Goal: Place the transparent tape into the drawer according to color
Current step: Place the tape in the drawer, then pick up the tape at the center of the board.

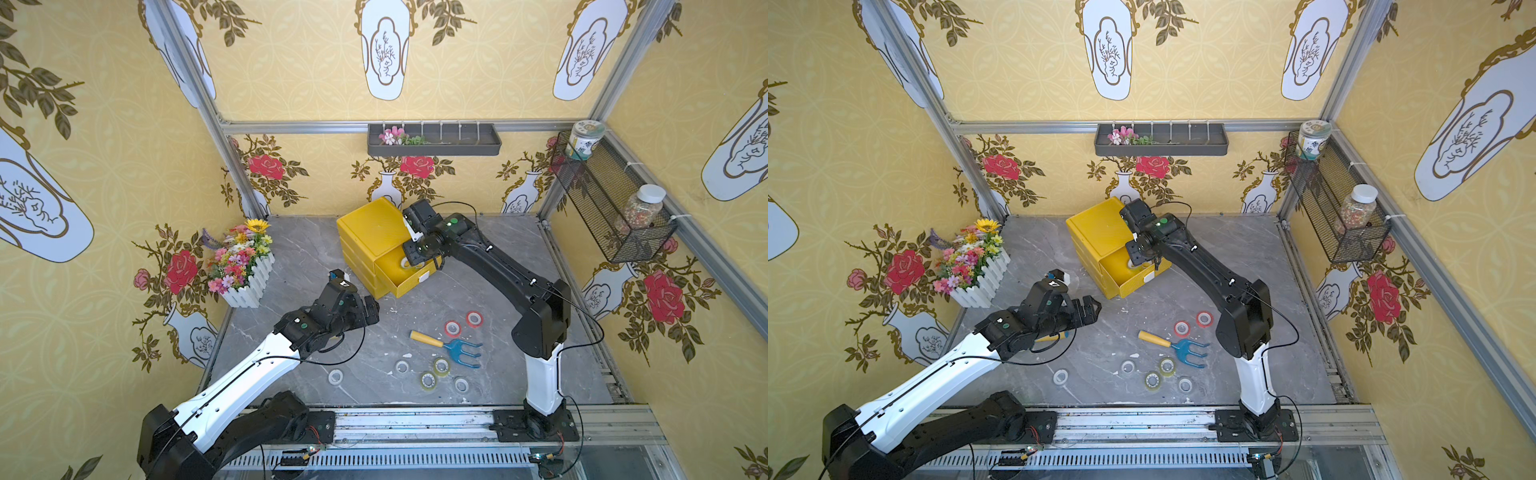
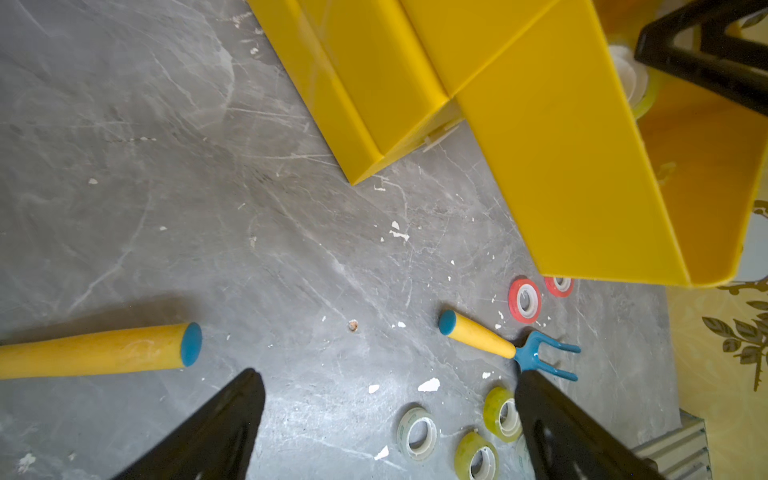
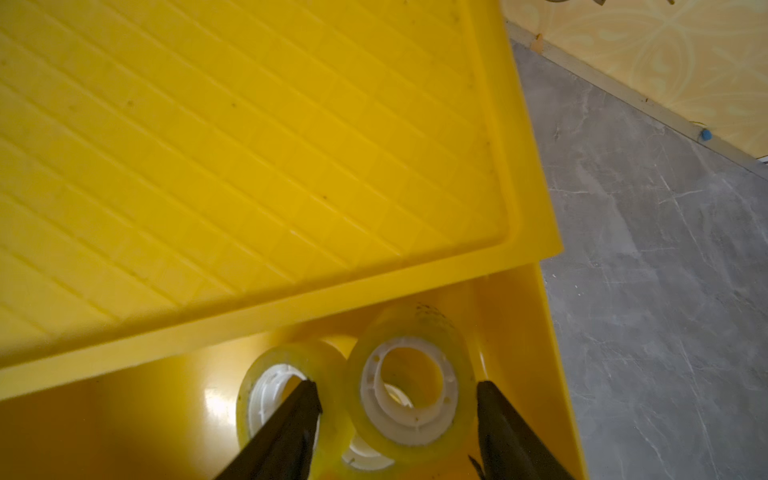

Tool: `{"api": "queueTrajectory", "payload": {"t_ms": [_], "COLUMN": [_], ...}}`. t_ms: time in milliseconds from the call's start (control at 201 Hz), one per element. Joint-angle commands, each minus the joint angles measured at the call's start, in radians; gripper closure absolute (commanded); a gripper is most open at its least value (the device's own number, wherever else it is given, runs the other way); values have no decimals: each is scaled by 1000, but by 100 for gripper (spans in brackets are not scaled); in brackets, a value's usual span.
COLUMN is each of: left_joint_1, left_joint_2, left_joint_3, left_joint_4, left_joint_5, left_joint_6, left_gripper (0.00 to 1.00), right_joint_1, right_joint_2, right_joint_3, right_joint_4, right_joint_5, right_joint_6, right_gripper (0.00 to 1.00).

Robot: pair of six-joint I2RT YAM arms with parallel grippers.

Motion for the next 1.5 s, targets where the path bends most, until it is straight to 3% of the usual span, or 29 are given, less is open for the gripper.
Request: {"api": "queueTrajectory", "payload": {"t_ms": [0,159,368,742,846,991,1359,1494], "left_joint_1": [-14,-52,-132,-258,-283,-328,-423,-464], "left_joint_2": [14,31,74,221,303,415,705,779], "left_joint_3": [-8,-19,-13,35,66,111,325,369], "left_joint_4": [41,63,82,139,147,154,115,59], "left_joint_5": [29,33,32,160,185,224,229,200], "left_joint_6": [14,11,12,99,131,197,312,357], "left_gripper": [0,0,0,1,1,2,2,7], "right_joint_1": [-1,1,23,-14,-93,-229,-272,-272], "right_joint_2": [1,-39,-181,-551,-609,-686,-732,-731], "right_joint_3": [12,23,-71,-614,-737,-889,-945,-945], "right_joint_4": [25,46,103,231,221,255,256,259], "right_joint_5": [13,15,35,201,181,61,41,37], "right_joint_6": [19,20,41,273,348,395,410,410], "right_gripper": [25,10,3,1,2,2,2,2]}}
